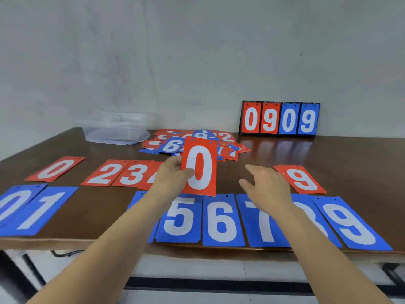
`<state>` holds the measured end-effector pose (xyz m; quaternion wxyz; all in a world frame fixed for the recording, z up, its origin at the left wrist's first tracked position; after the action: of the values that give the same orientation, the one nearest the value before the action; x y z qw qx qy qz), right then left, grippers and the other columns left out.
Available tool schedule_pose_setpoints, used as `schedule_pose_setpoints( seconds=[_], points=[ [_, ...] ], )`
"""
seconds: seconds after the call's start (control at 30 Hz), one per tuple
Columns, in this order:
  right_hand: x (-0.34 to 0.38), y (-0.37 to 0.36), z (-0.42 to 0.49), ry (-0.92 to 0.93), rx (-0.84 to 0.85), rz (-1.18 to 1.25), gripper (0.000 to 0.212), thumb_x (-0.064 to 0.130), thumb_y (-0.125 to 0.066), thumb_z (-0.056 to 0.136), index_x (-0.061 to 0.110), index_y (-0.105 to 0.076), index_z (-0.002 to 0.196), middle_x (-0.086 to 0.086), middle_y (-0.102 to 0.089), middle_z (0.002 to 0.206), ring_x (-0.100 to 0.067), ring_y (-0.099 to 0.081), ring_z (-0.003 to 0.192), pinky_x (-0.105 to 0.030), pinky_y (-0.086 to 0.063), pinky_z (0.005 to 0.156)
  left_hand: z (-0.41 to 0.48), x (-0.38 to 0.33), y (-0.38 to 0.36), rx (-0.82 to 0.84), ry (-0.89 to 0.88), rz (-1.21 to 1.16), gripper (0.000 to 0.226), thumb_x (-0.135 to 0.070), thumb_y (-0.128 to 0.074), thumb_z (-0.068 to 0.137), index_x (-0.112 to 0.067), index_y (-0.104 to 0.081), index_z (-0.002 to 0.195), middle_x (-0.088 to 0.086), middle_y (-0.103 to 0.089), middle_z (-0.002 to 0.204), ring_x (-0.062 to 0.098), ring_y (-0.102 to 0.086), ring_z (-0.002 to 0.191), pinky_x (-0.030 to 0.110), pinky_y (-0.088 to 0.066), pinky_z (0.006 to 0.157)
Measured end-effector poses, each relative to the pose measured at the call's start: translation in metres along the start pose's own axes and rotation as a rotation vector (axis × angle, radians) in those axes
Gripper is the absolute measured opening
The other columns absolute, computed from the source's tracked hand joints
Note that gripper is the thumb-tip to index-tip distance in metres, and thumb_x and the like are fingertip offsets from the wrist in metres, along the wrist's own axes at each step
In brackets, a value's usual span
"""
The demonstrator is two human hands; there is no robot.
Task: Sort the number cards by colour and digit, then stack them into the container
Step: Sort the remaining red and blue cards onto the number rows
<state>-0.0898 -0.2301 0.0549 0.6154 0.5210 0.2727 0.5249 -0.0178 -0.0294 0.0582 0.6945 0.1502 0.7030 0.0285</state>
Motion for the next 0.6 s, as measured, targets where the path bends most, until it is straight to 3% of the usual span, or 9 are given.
schedule_pose_setpoints(
  seconds=[0.07,0.17,0.3,0.5,0.6],
  points=[
    [0.017,-0.003,0.014,0.053,-0.003,-0.004,0.052,0.045,-0.051,0.096,0.022,-0.044,0.143,-0.001,-0.054,0.139,-0.021,-0.051,0.124,-0.035,-0.044,0.098,0.007,0.000,0.017,-0.041,-0.002,0.008,0.037,-0.018,-0.061,0.094,-0.016,-0.053,0.130,0.001,-0.064,0.122,0.019,-0.064,0.101,0.031,-0.052,0.083],
    [0.043,-0.009,0.029,0.152,-0.027,-0.005,0.046,0.046,-0.051,0.095,0.024,-0.051,0.136,0.002,-0.059,0.131,-0.020,-0.056,0.117,-0.032,-0.047,0.090,0.017,0.008,0.048,-0.118,-0.001,0.004,0.024,-0.016,-0.062,0.094,-0.016,-0.057,0.118,-0.002,-0.065,0.118,0.019,-0.065,0.100,0.029,-0.054,0.082],
    [0.078,-0.019,0.042,0.240,-0.012,-0.033,0.046,0.048,-0.049,0.096,0.028,-0.051,0.137,0.006,-0.058,0.133,-0.016,-0.055,0.118,-0.029,-0.046,0.088,0.022,0.027,0.094,-0.211,0.055,-0.009,0.039,-0.019,-0.064,0.093,-0.014,-0.055,0.130,0.006,-0.066,0.123,0.024,-0.066,0.106,0.043,-0.053,0.095],
    [0.132,-0.038,0.049,0.307,0.046,-0.049,0.048,0.050,-0.047,0.096,0.030,-0.046,0.141,0.008,-0.054,0.137,-0.013,-0.053,0.121,-0.026,-0.045,0.091,0.036,0.049,0.186,-0.338,0.096,0.050,0.040,-0.023,-0.063,0.093,-0.015,-0.055,0.131,0.005,-0.065,0.123,0.021,-0.067,0.098,0.036,-0.056,0.087],
    [0.158,-0.044,0.054,0.302,0.037,-0.063,0.047,0.050,-0.047,0.096,0.030,-0.048,0.138,0.008,-0.056,0.135,-0.012,-0.053,0.120,-0.026,-0.045,0.091,0.052,0.060,0.238,-0.367,0.118,0.056,0.024,-0.020,-0.064,0.093,-0.013,-0.059,0.116,0.005,-0.068,0.112,0.023,-0.068,0.093,0.037,-0.057,0.085]
  ],
)
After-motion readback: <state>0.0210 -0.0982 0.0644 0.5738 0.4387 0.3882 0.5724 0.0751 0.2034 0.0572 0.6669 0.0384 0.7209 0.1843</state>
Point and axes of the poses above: each hand's wrist, its own z-axis towards the middle knuckle, its own y-axis out of the back of the hand, x = y × z, the point moved 5 cm from there along z, towards the middle knuckle
